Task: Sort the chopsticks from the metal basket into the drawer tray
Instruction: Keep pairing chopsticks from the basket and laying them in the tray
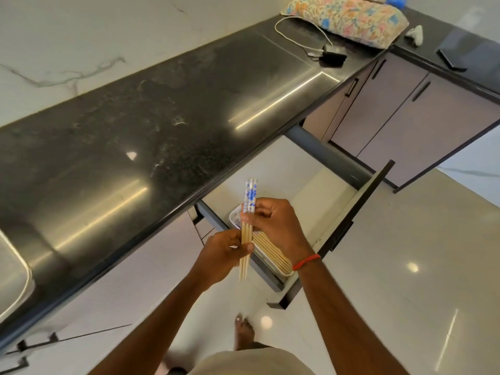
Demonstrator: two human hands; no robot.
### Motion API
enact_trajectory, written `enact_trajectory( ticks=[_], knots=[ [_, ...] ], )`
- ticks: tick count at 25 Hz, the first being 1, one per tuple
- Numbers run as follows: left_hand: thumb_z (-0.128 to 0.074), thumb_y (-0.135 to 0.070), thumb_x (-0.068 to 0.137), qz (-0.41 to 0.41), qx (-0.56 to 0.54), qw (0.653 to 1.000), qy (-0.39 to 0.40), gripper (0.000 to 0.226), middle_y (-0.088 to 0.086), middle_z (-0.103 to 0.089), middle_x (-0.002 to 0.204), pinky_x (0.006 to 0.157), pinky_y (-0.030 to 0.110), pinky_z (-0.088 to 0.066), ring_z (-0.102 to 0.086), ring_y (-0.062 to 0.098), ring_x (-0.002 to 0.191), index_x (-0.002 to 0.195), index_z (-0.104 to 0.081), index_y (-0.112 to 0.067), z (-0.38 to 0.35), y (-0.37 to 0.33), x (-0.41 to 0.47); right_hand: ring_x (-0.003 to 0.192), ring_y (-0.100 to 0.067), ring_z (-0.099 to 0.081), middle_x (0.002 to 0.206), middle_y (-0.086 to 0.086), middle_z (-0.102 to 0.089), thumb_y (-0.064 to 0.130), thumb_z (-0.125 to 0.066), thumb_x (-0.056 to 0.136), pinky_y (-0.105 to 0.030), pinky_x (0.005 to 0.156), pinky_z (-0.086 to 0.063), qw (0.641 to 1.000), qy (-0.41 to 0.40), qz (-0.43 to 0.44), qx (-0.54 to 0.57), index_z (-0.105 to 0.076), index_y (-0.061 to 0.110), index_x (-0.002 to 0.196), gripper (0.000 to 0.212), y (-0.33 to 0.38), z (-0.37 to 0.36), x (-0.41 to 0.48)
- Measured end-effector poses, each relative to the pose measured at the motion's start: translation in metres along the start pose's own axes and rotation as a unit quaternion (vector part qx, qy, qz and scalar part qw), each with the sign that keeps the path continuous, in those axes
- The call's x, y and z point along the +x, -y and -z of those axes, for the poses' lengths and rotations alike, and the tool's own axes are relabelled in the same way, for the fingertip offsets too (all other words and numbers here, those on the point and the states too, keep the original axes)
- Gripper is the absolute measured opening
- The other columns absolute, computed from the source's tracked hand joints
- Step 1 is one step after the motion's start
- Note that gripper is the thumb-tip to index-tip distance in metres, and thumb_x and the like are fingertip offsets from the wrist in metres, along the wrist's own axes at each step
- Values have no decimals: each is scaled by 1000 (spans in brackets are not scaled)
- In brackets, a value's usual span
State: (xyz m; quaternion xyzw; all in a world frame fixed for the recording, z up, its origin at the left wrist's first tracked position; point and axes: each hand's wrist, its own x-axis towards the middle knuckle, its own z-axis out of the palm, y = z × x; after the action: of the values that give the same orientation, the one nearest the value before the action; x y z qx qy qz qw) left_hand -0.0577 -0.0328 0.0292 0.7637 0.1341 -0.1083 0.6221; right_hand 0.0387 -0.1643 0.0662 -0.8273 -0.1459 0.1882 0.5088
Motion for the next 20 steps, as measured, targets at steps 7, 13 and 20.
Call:
enact_trajectory(
  ticks=[7,13,20],
  knots=[
    [-62,-33,95,60,40,997,7,16,-13,-67,98,78,15,-50,-64,2,91,109,-66,-25,-16,8,19,68,-2,-67,91,-3,-77,19,-74,85,-20,66,-57,992,-57,38,-105,-74,9,99,18,-47,48,46],
    [-59,-37,96,69,71,994,-46,9,-11,-70,92,78,30,-60,-71,16,93,94,-64,-30,-14,11,32,49,-11,-52,57,0,-63,12,-73,83,-25,48,-41,971,-25,45,-233,-56,5,61,29,-87,30,72],
    [-60,-41,95,112,83,988,-72,25,4,-76,103,83,38,-62,-73,18,95,104,-69,-19,-20,30,29,86,-32,-69,92,-13,-70,12,-55,94,-33,64,-49,864,69,67,-494,-66,7,102,14,-124,-8,77]
  ],
)
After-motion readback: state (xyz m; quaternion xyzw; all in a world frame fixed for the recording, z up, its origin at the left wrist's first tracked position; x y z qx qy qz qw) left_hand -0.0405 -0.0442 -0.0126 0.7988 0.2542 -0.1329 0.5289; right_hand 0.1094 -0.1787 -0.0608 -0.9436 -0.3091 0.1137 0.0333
